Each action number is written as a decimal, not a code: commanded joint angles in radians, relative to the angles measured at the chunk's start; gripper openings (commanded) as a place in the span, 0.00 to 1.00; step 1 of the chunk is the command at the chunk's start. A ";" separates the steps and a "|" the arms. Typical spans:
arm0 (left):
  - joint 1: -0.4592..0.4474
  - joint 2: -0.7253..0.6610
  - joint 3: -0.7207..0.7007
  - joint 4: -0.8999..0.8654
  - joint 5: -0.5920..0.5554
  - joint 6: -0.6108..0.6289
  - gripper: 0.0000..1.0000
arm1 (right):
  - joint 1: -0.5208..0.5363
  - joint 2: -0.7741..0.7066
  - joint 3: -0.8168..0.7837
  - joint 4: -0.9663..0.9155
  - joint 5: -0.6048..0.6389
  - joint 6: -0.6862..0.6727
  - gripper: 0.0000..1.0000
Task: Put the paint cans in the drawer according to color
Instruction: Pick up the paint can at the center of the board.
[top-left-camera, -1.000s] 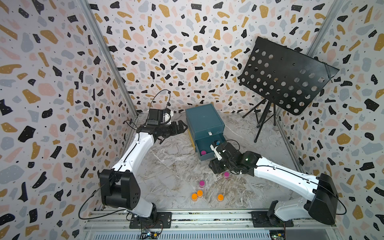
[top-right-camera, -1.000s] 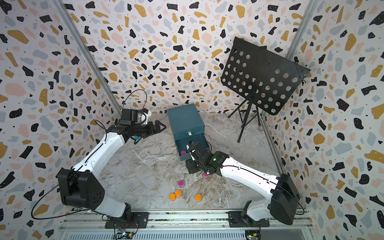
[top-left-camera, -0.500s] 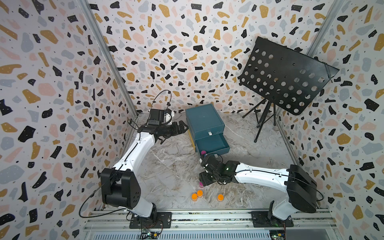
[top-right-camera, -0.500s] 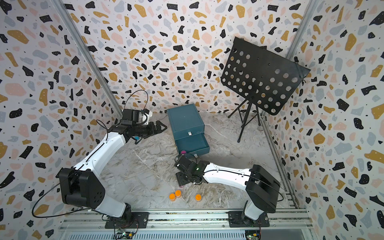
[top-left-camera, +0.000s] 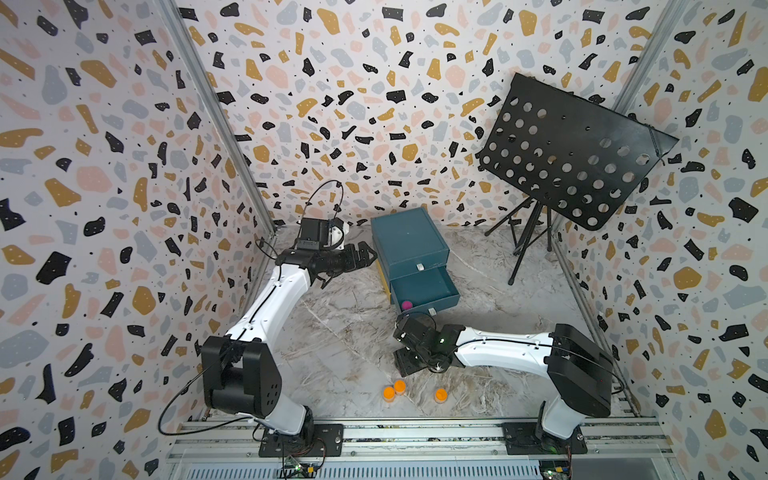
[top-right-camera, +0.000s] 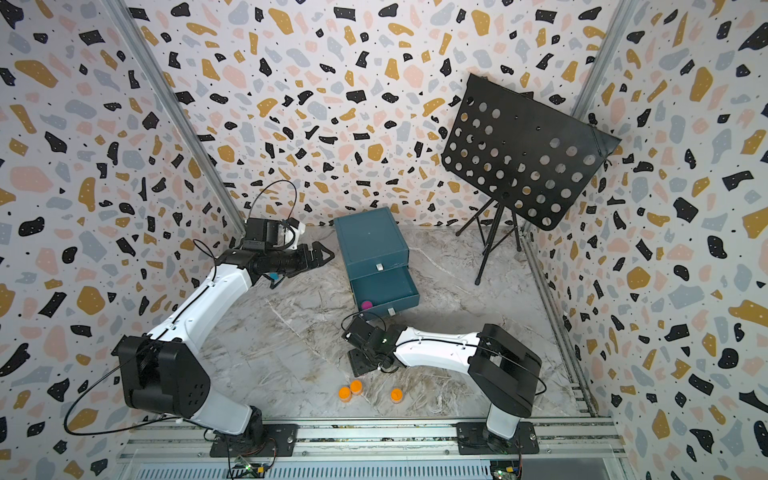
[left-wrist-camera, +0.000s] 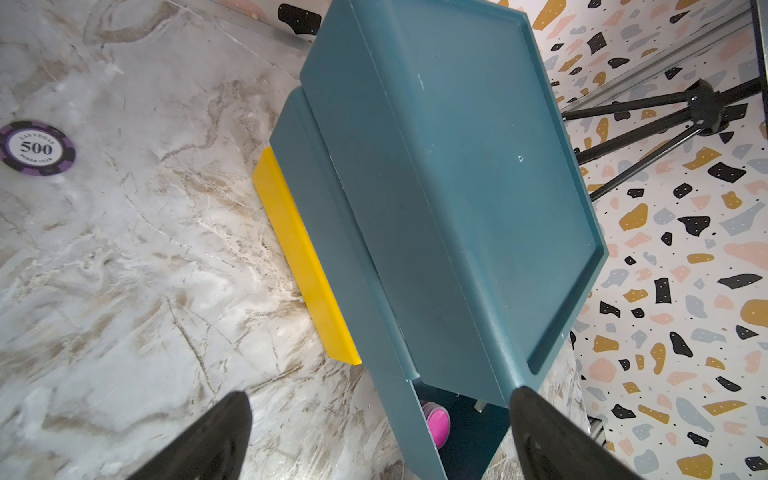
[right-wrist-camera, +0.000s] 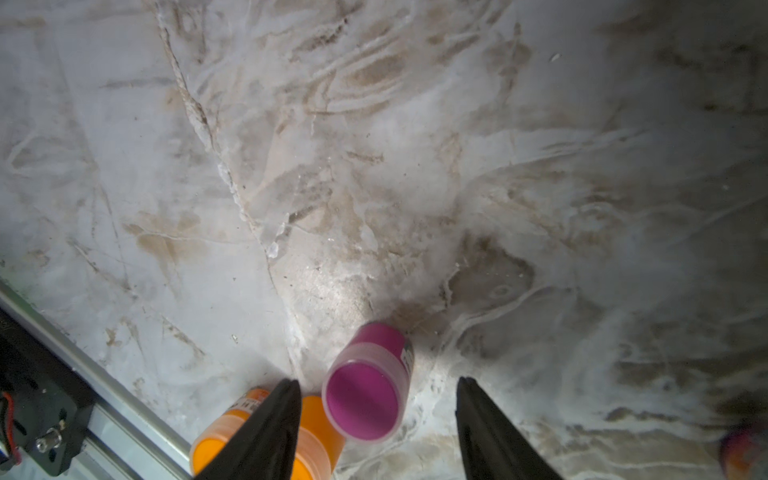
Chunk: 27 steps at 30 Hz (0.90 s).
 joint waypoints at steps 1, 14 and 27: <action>-0.013 -0.016 -0.024 -0.018 -0.015 0.027 1.00 | 0.007 0.008 0.037 -0.014 0.002 0.011 0.64; -0.013 -0.033 -0.038 -0.003 -0.026 0.029 1.00 | 0.015 0.073 0.052 -0.027 0.002 0.015 0.55; -0.013 -0.050 -0.045 0.001 -0.040 0.030 1.00 | 0.031 -0.007 0.076 -0.116 0.088 -0.017 0.24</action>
